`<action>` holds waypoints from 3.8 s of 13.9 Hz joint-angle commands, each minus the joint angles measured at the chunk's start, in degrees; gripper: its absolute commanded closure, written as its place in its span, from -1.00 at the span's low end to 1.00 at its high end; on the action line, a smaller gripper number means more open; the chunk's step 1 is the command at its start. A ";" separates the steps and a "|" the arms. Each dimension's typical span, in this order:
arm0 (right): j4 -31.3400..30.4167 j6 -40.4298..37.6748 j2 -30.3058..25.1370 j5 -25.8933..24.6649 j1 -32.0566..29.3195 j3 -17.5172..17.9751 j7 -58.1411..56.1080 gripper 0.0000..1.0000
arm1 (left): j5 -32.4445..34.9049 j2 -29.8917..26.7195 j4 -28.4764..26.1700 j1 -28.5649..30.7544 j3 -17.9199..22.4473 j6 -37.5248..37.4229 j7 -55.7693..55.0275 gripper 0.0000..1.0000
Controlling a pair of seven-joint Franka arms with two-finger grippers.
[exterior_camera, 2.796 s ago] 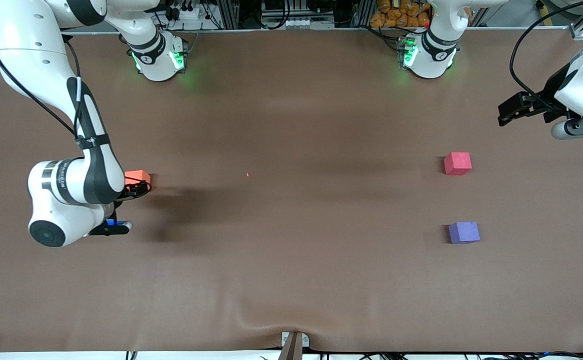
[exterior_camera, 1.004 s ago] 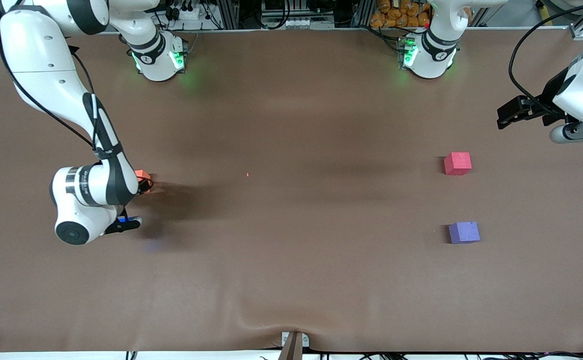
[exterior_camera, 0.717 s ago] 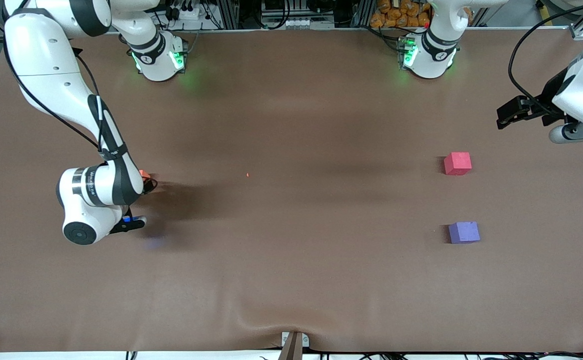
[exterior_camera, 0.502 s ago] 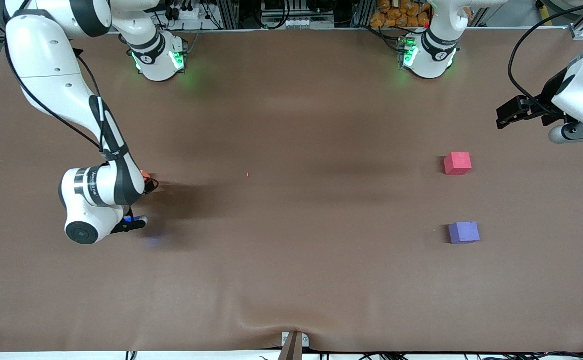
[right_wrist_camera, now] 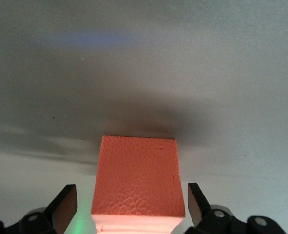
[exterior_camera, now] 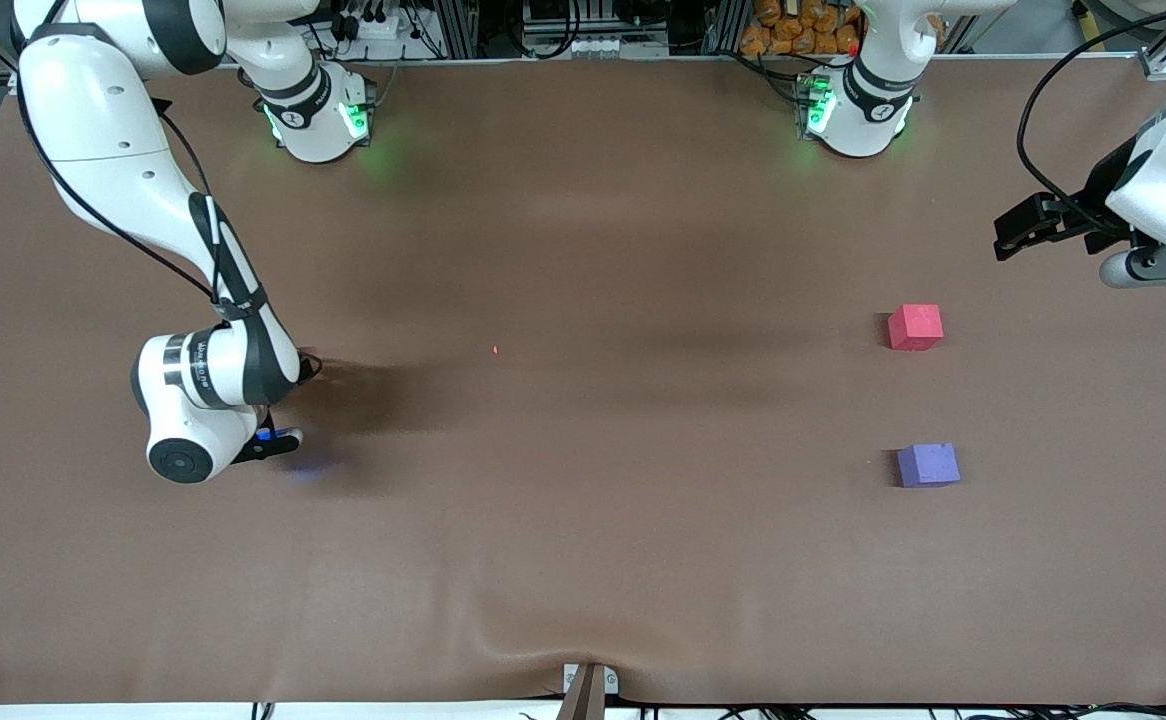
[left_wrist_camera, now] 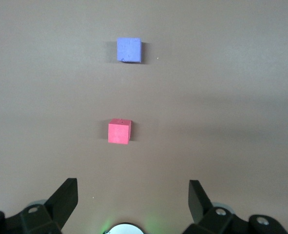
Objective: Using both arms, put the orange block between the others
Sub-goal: 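Lower the right gripper over the orange cube and close on it, then lift the orange cube and carry it toward the table middle, then set down the cube with the right gripper while the left gripper approaches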
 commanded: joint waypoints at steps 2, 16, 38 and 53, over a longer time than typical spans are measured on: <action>-0.67 0.26 -0.52 -2.17 0.86 0.10 1.00 -0.10 | -0.72 -0.07 0.52 0.64 -0.28 0.69 0.53 -1.00; 9.78 -4.84 -0.70 14.60 10.25 0.45 17.40 1.00 | -0.81 0.11 0.43 0.64 -0.37 1.48 0.53 -1.00; 21.56 19.51 10.11 20.24 37.16 0.36 48.20 -1.00 | -0.28 1.16 0.25 0.99 -0.28 2.62 0.62 -1.00; 29.39 -10.70 3.70 17.27 19.87 -0.51 22.04 -1.00 | -0.72 9.05 0.96 -11.63 -0.98 3.93 -3.93 -1.00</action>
